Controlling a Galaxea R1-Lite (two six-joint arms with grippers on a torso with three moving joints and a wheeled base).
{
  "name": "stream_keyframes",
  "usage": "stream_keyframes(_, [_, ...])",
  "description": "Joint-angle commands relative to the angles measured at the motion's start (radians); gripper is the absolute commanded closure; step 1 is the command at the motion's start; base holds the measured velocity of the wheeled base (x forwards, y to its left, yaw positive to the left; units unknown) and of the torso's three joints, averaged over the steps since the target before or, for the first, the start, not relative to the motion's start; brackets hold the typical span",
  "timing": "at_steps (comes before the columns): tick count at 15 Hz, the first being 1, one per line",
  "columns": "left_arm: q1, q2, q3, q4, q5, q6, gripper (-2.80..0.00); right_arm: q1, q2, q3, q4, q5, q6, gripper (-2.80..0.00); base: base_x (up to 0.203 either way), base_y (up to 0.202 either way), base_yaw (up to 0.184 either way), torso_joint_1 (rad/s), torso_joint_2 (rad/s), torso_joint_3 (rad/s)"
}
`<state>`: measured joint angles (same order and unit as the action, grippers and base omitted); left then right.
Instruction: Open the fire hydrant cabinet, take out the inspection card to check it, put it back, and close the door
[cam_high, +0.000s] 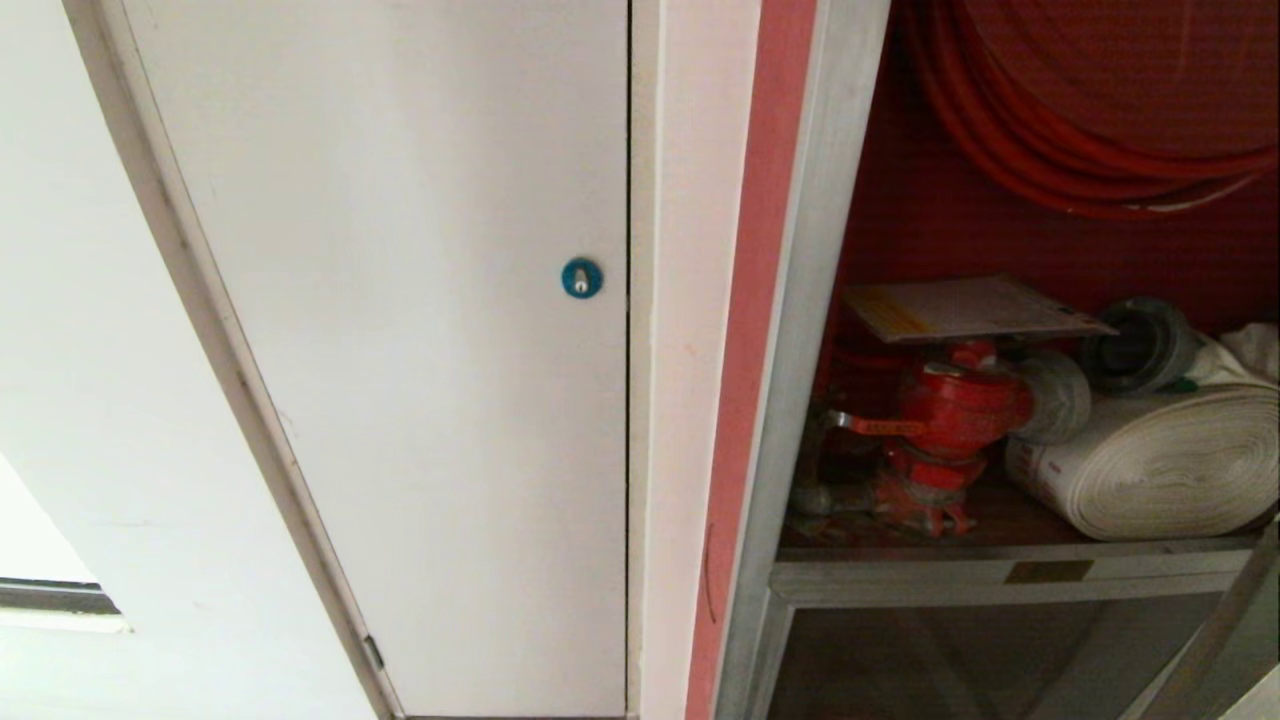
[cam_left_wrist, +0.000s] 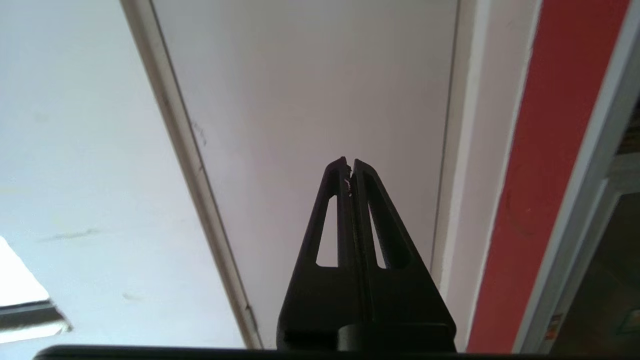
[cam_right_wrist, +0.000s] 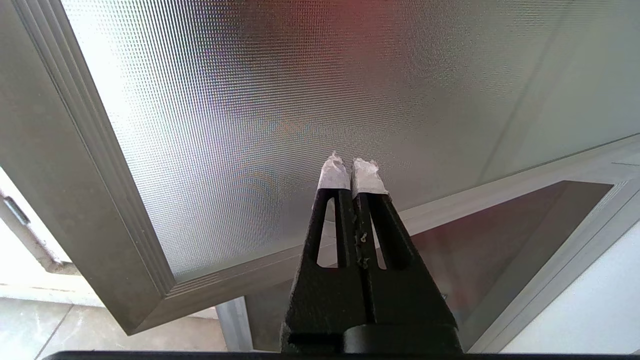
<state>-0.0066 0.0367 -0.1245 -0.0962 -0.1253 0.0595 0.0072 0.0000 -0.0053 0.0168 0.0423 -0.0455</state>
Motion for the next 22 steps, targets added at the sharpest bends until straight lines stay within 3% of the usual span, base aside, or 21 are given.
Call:
stream_keyframes(1, [0.002,-0.036,0.045,-0.005,0.014,0.003,0.0,0.0,0.002,0.001,0.0,0.001,0.0,0.0,0.0,0.0,0.0,0.0,0.0,0.0])
stream_keyframes(4, [0.002,-0.037,0.107,-0.009,0.058,0.071,0.0,0.0,0.002,0.001,0.0,0.001,0.0,0.0,0.0,0.0,0.0,0.0,0.0,0.0])
stream_keyframes(6, [0.002,-0.037,0.121,-0.01,0.069,0.078,0.0,0.0,0.002,0.001,0.0,0.001,0.0,0.0,0.0,0.0,0.0,0.0,0.0,0.0])
stream_keyframes(10, [0.002,-0.037,0.126,0.013,0.07,0.065,0.0,0.0,0.002,0.0,0.0,0.001,0.0,0.0,0.0,0.0,0.0,0.0,0.0,0.0])
stream_keyframes(12, [0.002,-0.037,0.126,0.092,0.071,0.064,0.0,0.0,0.002,0.001,0.0,0.001,0.0,0.0,0.0,0.0,0.0,0.0,0.0,0.0])
stream_keyframes(19, [0.001,-0.037,0.126,0.095,0.099,-0.02,0.0,0.0,0.002,-0.001,0.0,0.001,0.0,0.0,0.0,0.0,0.0,0.0,0.0,0.0])
stream_keyframes(22, [0.002,-0.037,0.126,0.095,0.101,-0.026,0.0,0.0,0.002,-0.001,0.0,0.001,0.0,0.0,0.0,0.0,0.0,0.0,0.0,0.0])
